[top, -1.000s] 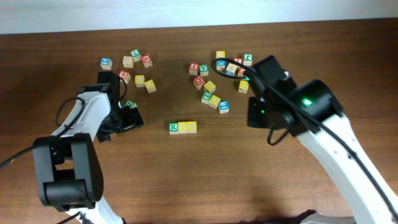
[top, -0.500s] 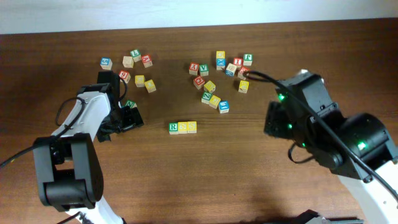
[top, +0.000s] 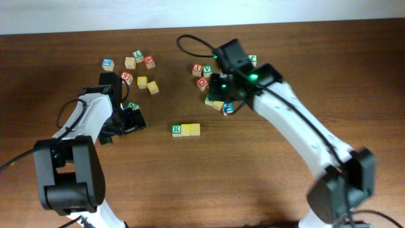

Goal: Spell out RSS

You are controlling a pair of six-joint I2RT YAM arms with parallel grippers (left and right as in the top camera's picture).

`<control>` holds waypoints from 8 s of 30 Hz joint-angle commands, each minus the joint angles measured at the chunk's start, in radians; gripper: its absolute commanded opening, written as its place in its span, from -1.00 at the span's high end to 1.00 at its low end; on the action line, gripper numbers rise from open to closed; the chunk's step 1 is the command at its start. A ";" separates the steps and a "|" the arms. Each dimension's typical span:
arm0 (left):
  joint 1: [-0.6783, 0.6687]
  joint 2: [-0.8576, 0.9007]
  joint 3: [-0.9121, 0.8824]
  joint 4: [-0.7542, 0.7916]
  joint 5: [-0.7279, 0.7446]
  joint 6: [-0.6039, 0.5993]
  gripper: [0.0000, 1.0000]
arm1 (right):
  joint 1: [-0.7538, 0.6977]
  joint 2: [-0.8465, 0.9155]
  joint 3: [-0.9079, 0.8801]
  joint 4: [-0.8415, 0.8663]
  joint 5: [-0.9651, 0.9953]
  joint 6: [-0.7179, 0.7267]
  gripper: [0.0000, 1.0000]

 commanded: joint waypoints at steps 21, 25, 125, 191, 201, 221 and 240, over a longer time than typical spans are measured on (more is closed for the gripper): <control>0.002 0.013 0.016 -0.002 -0.011 -0.010 -0.98 | 0.201 0.319 0.003 0.159 -0.017 0.002 0.92; 0.002 0.013 0.016 -0.002 -0.011 -0.010 -0.98 | 0.204 0.332 0.001 0.158 -0.017 0.002 0.92; 0.002 0.013 0.016 -0.002 -0.011 -0.010 -0.98 | 0.128 0.314 0.118 -0.393 -0.257 -0.144 0.91; 0.002 0.013 0.016 -0.002 -0.011 -0.010 -0.98 | 0.094 0.314 0.013 -0.267 -0.347 -0.112 0.91; 0.002 0.013 0.016 -0.002 -0.011 -0.010 -0.98 | 0.208 0.314 -0.013 -0.175 -0.143 0.115 0.92; 0.002 0.013 0.016 -0.002 -0.011 -0.010 -0.98 | 0.214 0.343 -0.014 -0.100 -0.114 0.140 0.91; 0.002 0.013 0.016 -0.002 -0.011 -0.010 -0.98 | 0.214 0.342 -0.014 -0.069 -0.125 0.106 0.92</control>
